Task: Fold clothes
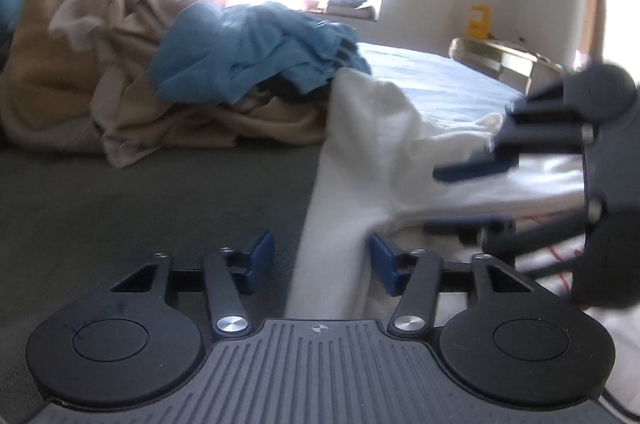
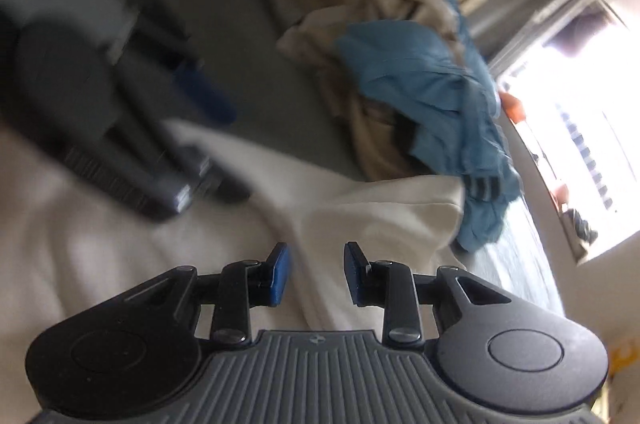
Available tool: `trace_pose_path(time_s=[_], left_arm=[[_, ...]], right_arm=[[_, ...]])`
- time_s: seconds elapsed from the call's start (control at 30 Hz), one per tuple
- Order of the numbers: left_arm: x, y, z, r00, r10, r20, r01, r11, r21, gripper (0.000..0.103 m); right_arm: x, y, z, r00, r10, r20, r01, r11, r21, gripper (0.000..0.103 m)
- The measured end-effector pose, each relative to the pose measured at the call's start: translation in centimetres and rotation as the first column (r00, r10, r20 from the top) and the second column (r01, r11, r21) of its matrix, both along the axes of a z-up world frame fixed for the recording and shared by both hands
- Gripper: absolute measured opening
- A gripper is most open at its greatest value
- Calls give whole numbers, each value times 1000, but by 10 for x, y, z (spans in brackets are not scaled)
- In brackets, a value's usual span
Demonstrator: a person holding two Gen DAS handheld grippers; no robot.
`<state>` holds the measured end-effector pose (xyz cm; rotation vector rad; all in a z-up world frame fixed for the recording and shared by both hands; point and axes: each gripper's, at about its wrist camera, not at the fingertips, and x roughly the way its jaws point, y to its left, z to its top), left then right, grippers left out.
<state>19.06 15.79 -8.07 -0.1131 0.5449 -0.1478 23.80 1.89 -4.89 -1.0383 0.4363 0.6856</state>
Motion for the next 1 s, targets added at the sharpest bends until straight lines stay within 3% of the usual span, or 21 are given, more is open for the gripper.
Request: trace_pose_path(time_s=[0.13,0.27,0.43,0.67,0.87,0.93,1.0], left_arm=[[1,13,-2,1000,23,-13,-23,997,-75,38],[1,24,-6,999,20,-27,-24,987,-159,29],[-3,34,-7,998,48,-32,-53,980,-191,24],[-6,60,-13,993,98,-69,-112,962,-250,22],[-10,63,-11,998,55,-1,-54,965,-256,28],[-10,60,-9,999,48,13,-43,971,-237,30],[-10,57,-7,999,37,29,-30,974,-224,31]], right_arm=[[-6,12,-23,990,59,128,-46,994,-102,31],[-12,23,-34,976,74,203,-44,988,-147,8],[-14,39,-30,957,95,275,-56,988,-145,7],[-4,67,-26,965,86,249,-65,993,-94,7],[7,78,-25,990,27,140,-27,1000,1,7],[7,70,-19,995,20,96,-23,999,31,11],[7,55,-3,998,-5,55,1,997,79,26]])
